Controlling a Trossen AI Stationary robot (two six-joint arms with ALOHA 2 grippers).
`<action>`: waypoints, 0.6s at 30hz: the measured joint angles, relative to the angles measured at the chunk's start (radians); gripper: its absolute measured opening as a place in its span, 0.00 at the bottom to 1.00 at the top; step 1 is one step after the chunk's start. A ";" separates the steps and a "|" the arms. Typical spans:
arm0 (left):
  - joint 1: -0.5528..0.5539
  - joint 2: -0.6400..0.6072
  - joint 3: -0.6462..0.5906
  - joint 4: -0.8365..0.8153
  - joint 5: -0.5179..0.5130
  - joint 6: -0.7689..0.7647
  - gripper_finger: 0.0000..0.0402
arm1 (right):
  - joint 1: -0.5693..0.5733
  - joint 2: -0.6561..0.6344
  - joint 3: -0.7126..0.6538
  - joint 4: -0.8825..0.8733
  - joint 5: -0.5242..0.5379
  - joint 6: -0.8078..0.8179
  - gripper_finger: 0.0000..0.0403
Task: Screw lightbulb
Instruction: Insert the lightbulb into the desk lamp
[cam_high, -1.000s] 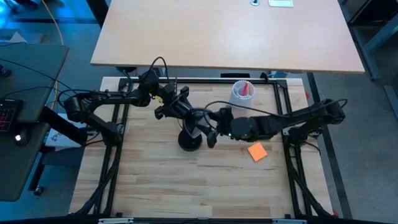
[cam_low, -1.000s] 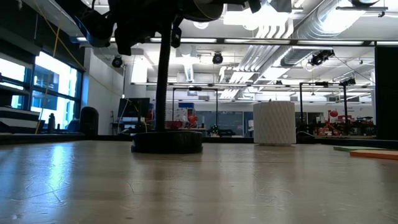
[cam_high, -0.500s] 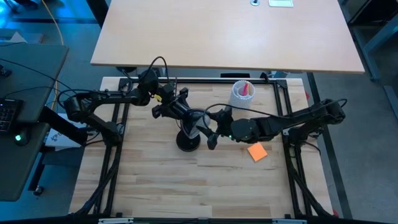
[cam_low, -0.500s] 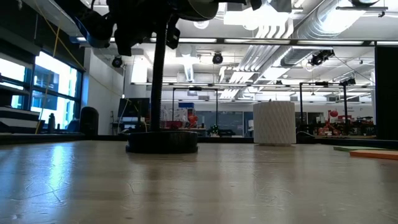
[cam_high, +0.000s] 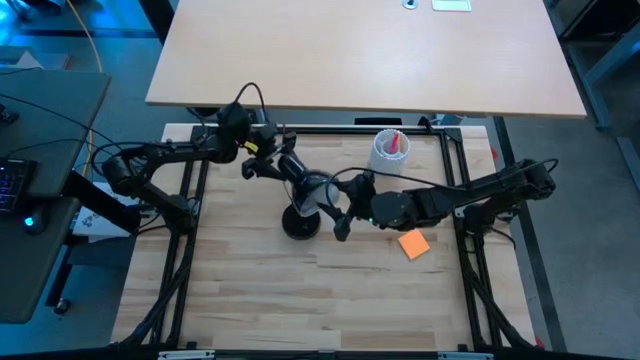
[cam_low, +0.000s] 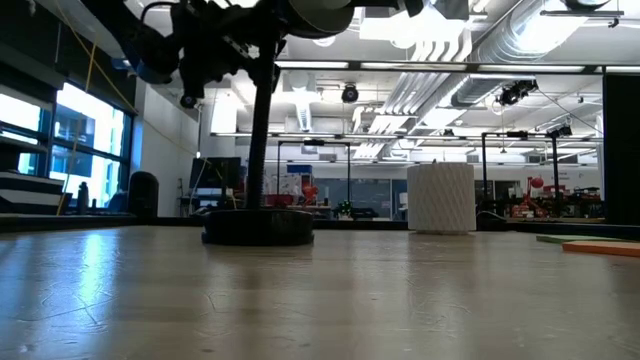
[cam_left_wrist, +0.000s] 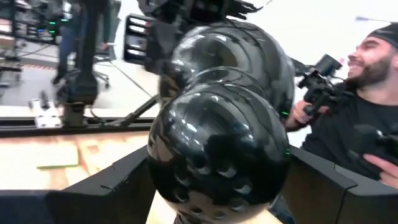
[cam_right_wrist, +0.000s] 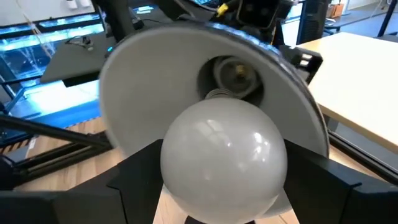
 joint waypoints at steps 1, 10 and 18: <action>0.007 0.000 0.000 0.000 -0.002 -0.003 0.71 | 0.002 0.000 0.000 -0.005 0.000 -0.002 0.70; 0.076 -0.025 0.001 0.002 -0.117 -0.024 0.71 | 0.018 0.000 0.000 -0.007 0.014 -0.024 0.70; 0.095 -0.032 0.002 -0.002 -0.133 -0.058 0.71 | 0.045 -0.021 0.000 -0.028 0.041 -0.044 0.70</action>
